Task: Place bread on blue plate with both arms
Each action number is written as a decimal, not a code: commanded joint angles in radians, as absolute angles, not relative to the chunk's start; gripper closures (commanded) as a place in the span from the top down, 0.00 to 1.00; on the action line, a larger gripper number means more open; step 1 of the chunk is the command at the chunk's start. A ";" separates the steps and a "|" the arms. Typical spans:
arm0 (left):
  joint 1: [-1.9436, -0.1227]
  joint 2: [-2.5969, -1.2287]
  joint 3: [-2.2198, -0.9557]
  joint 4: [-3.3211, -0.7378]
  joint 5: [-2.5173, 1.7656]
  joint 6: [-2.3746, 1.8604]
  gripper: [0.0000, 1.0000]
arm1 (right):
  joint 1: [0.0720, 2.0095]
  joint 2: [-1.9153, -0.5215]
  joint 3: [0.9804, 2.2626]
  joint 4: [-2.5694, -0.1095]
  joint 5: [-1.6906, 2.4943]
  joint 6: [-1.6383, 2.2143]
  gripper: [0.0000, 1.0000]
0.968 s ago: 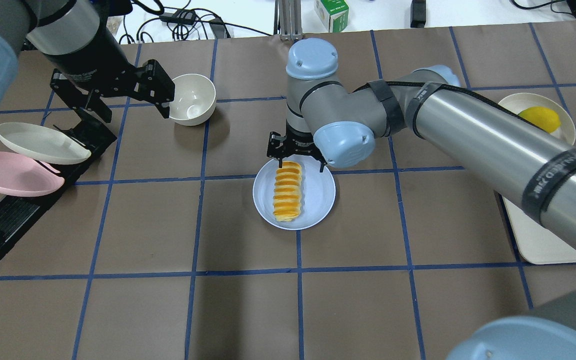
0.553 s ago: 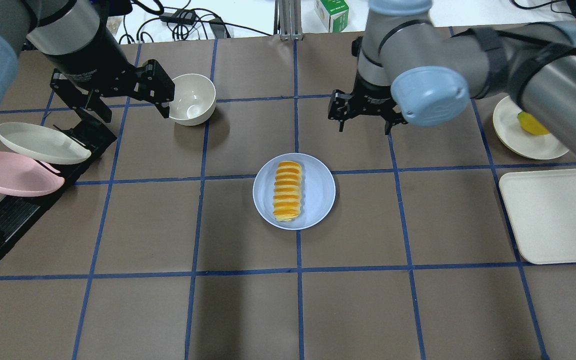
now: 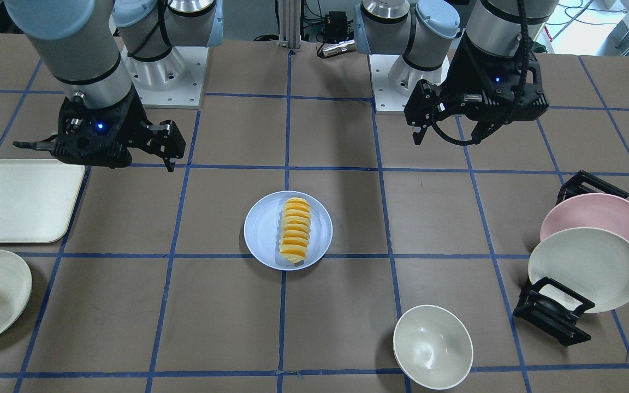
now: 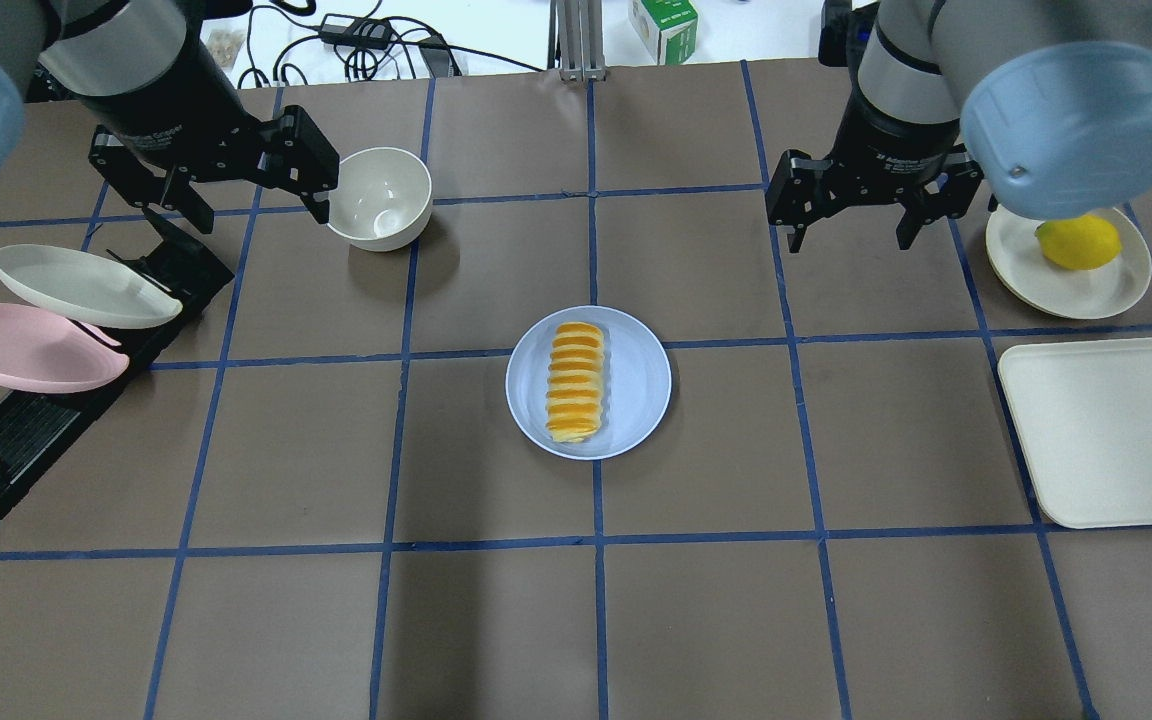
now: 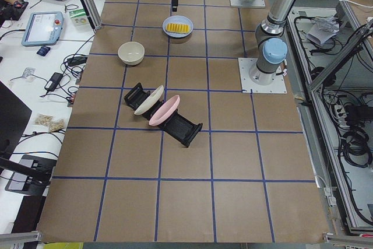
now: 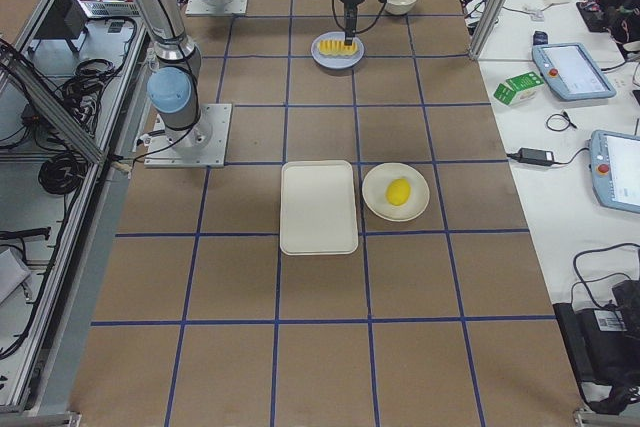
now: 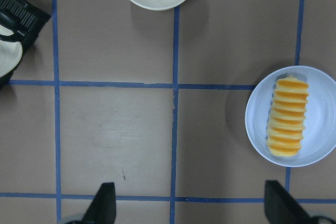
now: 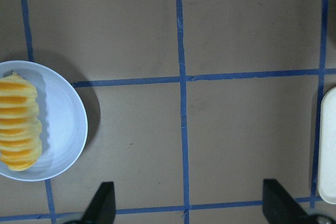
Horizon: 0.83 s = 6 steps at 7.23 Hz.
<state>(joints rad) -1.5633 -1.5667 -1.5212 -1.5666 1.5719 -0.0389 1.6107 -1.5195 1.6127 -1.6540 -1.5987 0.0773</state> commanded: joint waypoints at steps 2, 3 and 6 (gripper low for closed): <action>-1.559 -1.574 -1.520 -1.569 1.572 -0.040 1.00 | 1.600 -1.545 1.592 -1.631 -1.577 0.072 1.00; -1.557 -1.571 -1.520 -1.569 1.572 -0.041 1.00 | 1.601 -1.572 1.580 -1.615 -1.568 0.072 1.00; -1.559 -1.568 -1.522 -1.572 1.572 -0.041 1.00 | 1.600 -1.597 1.578 -1.583 -1.531 0.075 1.00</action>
<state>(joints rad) -1.5579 -1.5685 -1.5204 -1.5713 1.5723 -0.0414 1.6002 -1.5874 1.5802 -1.5877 -1.5312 0.0739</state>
